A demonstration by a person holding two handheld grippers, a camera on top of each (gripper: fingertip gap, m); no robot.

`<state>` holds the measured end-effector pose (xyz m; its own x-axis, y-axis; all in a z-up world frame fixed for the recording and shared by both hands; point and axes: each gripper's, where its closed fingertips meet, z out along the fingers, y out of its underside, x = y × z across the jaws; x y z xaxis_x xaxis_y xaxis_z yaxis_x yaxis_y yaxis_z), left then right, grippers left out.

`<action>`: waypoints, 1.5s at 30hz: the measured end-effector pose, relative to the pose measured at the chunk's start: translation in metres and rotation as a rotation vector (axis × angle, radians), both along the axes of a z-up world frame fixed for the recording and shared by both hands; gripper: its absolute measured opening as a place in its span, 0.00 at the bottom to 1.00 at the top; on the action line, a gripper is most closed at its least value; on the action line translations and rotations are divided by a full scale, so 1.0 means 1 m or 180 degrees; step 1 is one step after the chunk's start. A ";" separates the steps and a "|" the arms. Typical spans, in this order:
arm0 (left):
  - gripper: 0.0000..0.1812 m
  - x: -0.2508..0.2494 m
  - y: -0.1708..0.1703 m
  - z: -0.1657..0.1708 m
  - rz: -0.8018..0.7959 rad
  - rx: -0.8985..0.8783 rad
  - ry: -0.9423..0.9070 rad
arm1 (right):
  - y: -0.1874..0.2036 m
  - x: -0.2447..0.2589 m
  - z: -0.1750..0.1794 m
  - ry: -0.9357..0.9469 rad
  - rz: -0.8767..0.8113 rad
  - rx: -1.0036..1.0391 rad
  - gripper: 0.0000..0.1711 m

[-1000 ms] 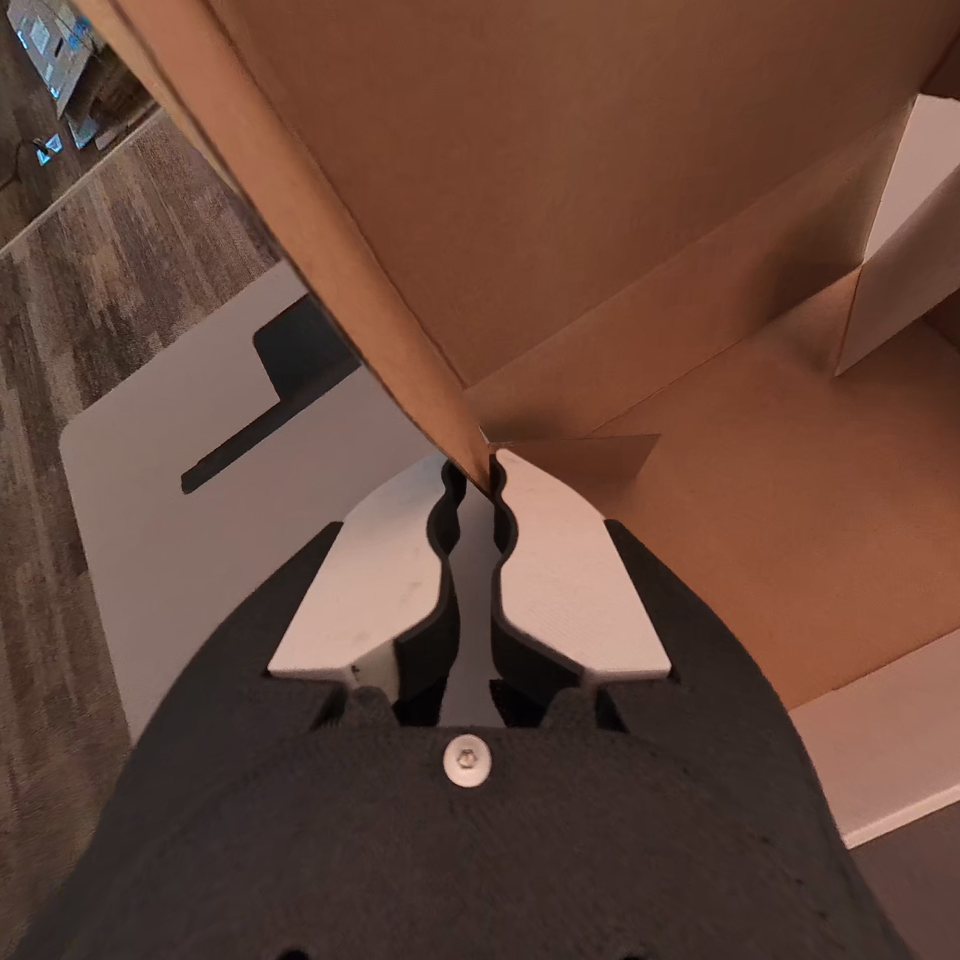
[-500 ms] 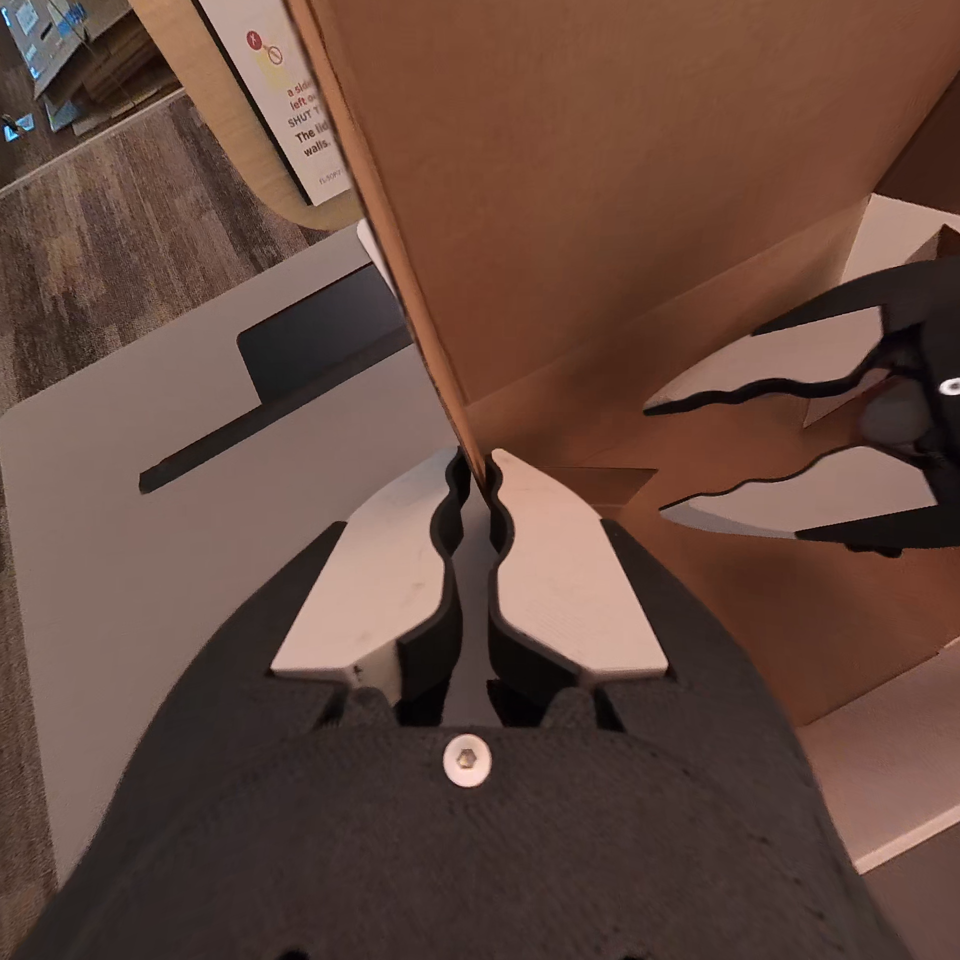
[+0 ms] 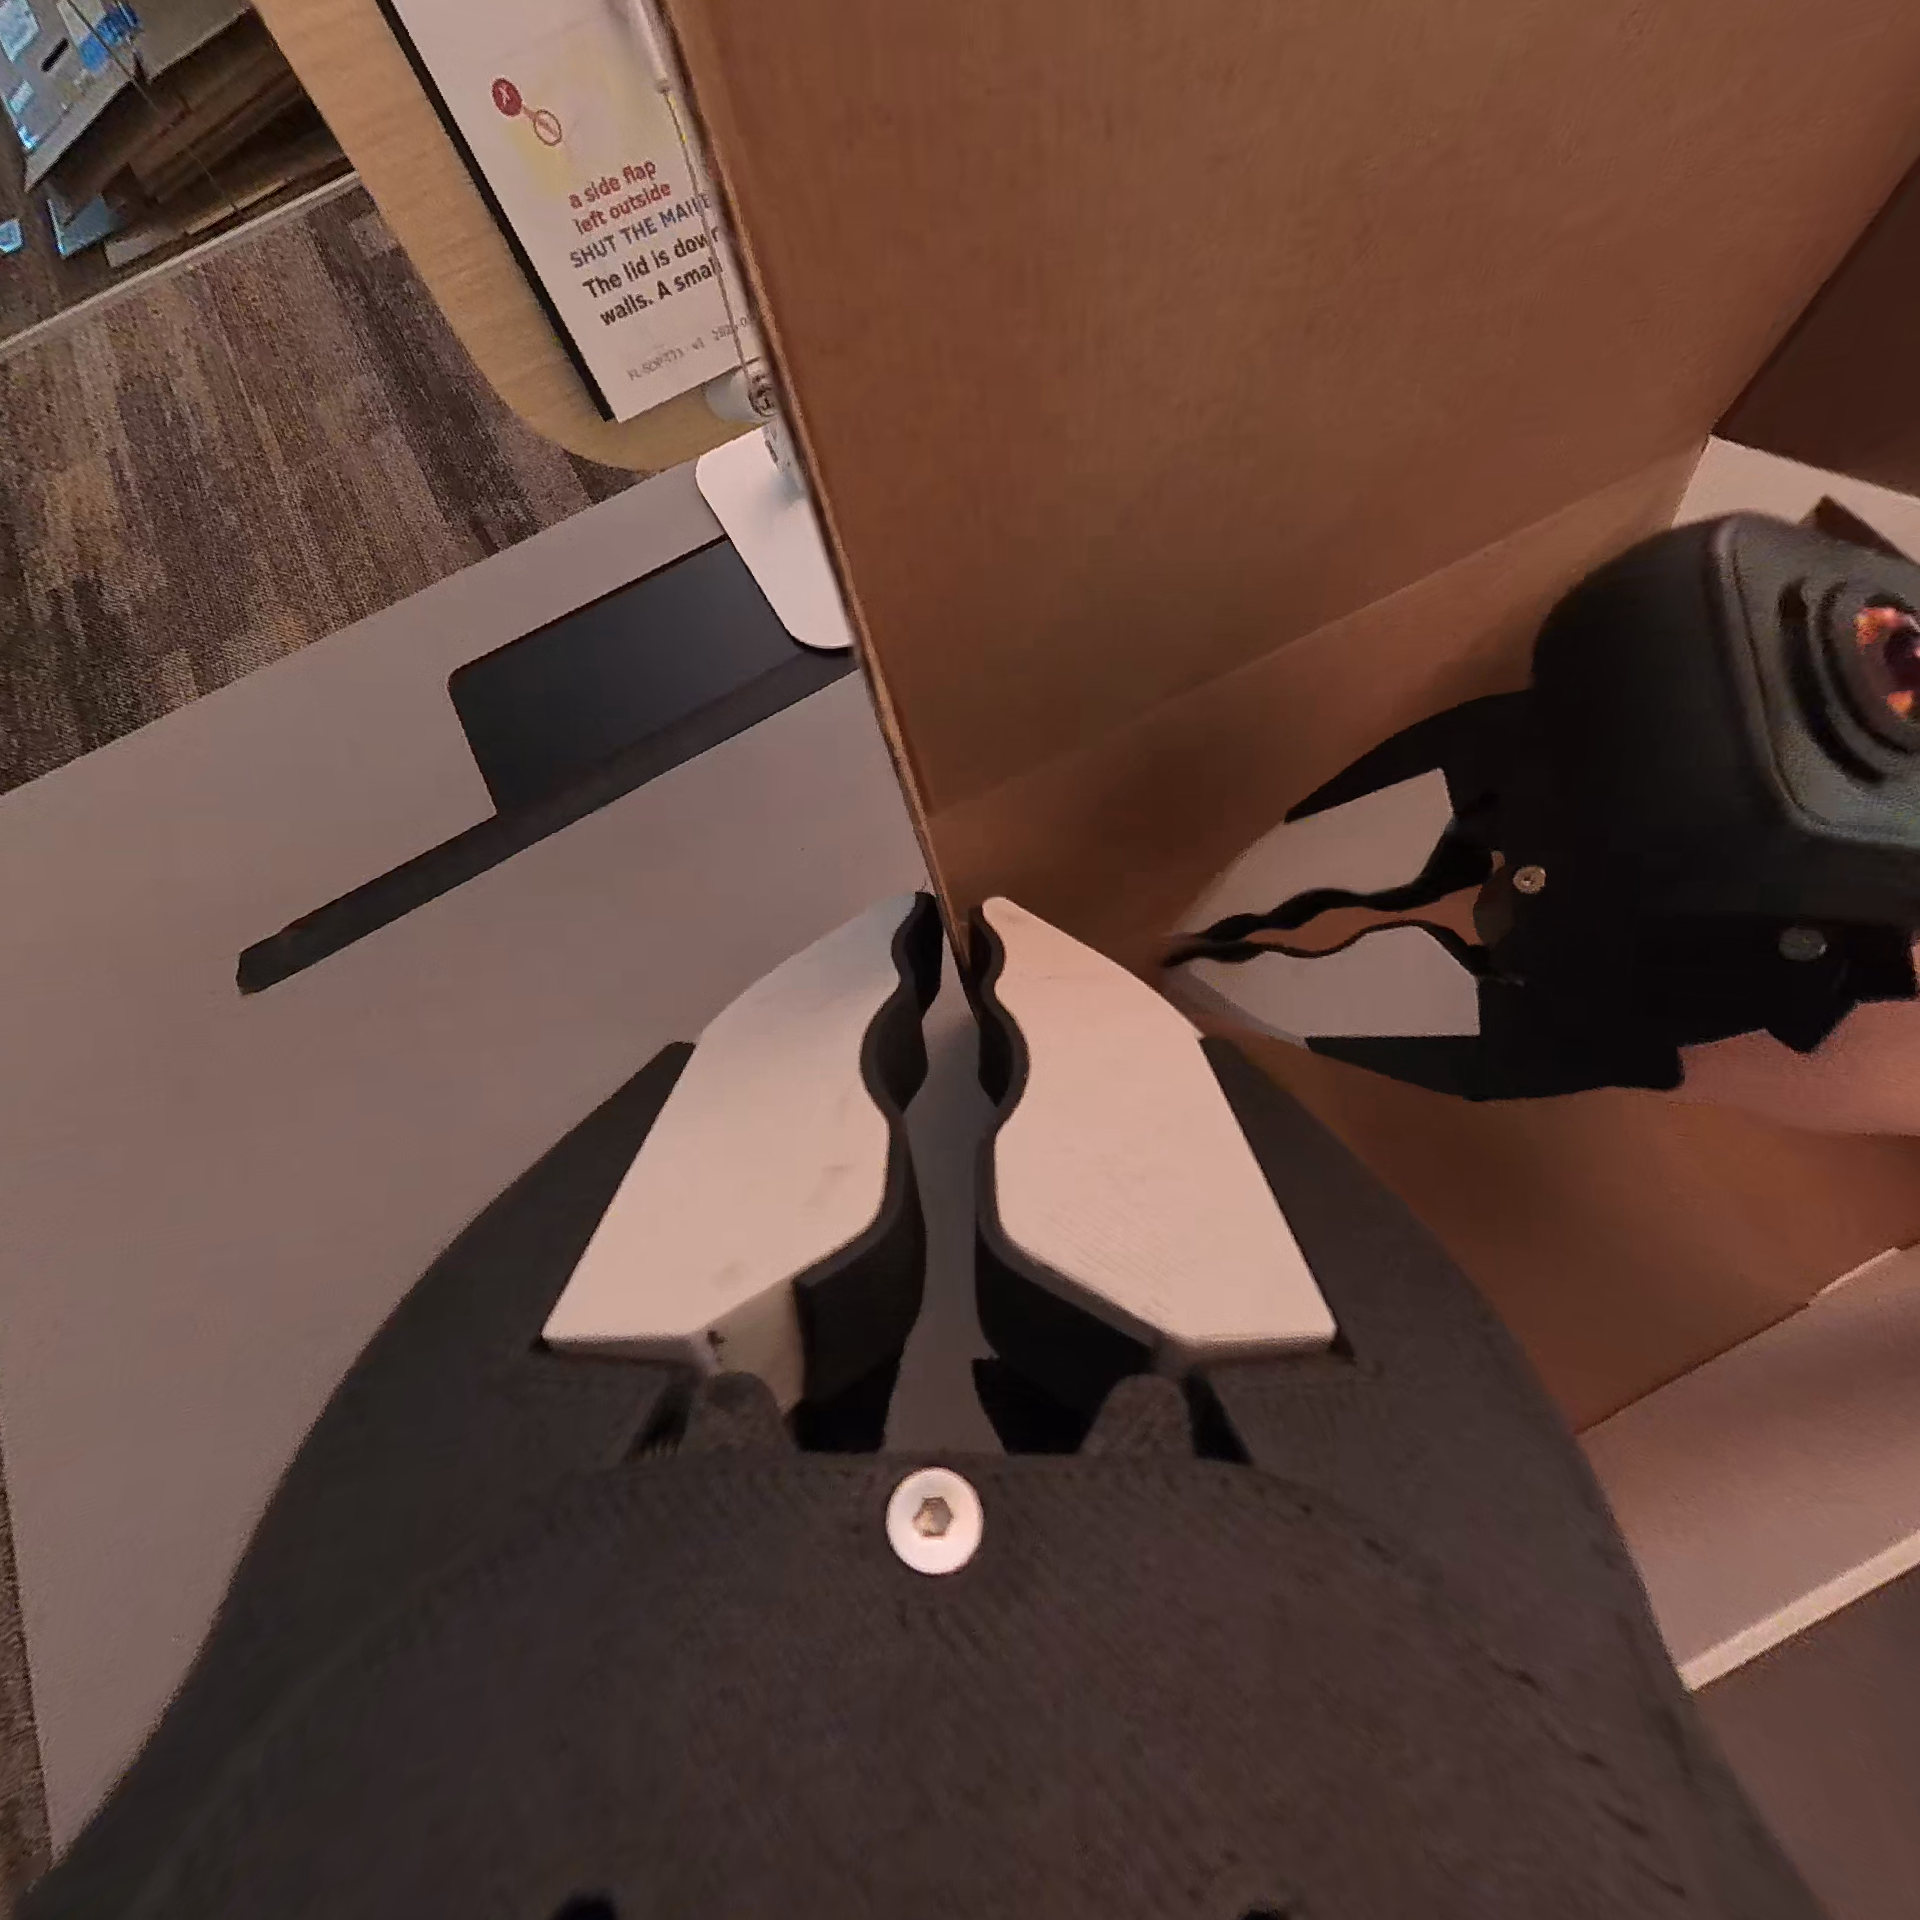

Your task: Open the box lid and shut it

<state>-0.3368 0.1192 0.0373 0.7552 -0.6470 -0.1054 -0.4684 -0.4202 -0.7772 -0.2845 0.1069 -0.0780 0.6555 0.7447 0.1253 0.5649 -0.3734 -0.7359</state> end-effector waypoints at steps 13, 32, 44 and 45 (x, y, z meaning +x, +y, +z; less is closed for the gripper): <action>0.02 -0.002 -0.002 0.000 -0.0026 -0.0062 -0.0047 | 0.002 0.000 -0.013 -0.0107 0.0130 -0.0184 0.09; 0.05 0.008 -0.037 -0.006 -0.0278 -0.0531 -0.0318 | 0.022 0.020 -0.018 -0.0242 -0.0237 -0.0101 0.02; 0.04 0.002 -0.051 -0.026 -0.0092 -0.0478 -0.0398 | 0.027 0.026 -0.018 -0.0391 -0.0325 0.0044 0.04; 0.04 0.000 -0.053 -0.028 -0.0082 -0.0474 -0.0387 | 0.028 0.028 -0.017 -0.0433 -0.0355 0.0076 0.06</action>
